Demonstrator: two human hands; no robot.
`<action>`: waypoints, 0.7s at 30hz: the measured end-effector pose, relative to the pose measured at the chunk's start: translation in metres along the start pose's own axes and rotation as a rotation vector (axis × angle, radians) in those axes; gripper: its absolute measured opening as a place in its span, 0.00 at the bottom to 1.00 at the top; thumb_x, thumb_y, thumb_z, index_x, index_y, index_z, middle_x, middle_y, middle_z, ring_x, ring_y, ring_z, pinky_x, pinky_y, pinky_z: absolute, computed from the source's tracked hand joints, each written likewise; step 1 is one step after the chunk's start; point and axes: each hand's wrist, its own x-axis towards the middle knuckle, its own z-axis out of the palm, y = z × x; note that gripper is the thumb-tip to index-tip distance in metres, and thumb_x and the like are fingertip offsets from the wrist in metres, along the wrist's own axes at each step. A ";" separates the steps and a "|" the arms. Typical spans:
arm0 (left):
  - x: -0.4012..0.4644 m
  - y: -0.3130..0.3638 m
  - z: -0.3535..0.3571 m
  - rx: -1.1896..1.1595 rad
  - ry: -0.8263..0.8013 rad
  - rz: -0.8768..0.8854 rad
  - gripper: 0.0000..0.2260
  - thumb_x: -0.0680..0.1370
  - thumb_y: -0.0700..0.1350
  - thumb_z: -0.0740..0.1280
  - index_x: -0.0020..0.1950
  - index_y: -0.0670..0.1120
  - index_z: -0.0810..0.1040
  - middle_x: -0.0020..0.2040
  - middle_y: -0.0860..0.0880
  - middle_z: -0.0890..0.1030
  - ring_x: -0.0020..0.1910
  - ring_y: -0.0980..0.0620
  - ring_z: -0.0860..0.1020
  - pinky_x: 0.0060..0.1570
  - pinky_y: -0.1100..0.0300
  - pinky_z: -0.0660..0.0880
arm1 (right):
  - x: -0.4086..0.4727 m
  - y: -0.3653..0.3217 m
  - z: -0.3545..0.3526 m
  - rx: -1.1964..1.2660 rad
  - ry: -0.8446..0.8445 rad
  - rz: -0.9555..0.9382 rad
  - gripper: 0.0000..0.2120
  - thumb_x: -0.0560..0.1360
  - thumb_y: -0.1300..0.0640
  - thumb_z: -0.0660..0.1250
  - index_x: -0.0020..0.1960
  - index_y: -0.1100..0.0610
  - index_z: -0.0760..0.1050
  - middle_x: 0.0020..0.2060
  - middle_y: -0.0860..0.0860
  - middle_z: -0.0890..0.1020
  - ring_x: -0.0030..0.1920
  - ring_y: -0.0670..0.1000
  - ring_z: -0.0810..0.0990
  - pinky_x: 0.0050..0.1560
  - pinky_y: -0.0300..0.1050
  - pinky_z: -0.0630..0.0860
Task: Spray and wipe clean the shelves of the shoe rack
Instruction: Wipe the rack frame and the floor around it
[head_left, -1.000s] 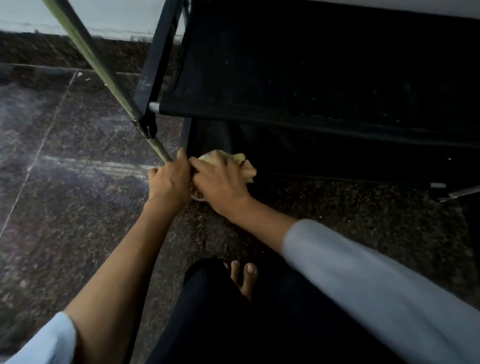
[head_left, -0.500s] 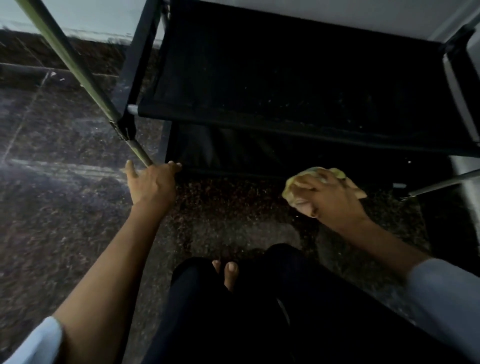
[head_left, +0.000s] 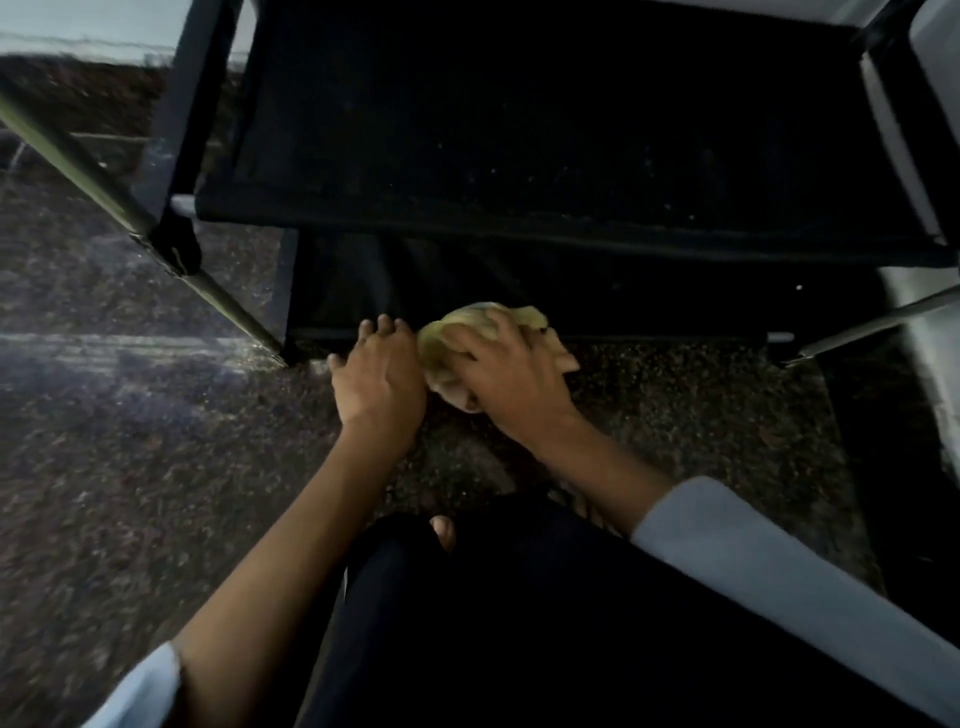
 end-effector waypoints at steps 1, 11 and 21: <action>0.001 0.000 0.002 0.027 -0.002 0.003 0.17 0.81 0.38 0.53 0.71 0.42 0.65 0.71 0.44 0.66 0.69 0.42 0.66 0.66 0.39 0.63 | -0.009 0.013 0.004 0.026 0.005 0.026 0.17 0.78 0.54 0.57 0.63 0.45 0.75 0.65 0.43 0.74 0.66 0.58 0.72 0.51 0.51 0.76; 0.001 0.011 0.001 0.219 -0.093 -0.053 0.24 0.80 0.43 0.56 0.75 0.40 0.56 0.76 0.44 0.57 0.75 0.44 0.54 0.73 0.44 0.49 | -0.080 0.122 0.013 0.210 -0.109 0.398 0.21 0.72 0.49 0.71 0.65 0.43 0.75 0.66 0.44 0.73 0.66 0.57 0.68 0.58 0.57 0.72; -0.004 0.067 0.021 0.116 -0.199 0.385 0.31 0.80 0.49 0.57 0.77 0.44 0.44 0.78 0.45 0.45 0.77 0.46 0.45 0.73 0.53 0.45 | -0.036 0.045 0.006 0.262 -0.045 0.322 0.20 0.79 0.51 0.56 0.71 0.42 0.65 0.71 0.42 0.66 0.69 0.57 0.64 0.61 0.54 0.69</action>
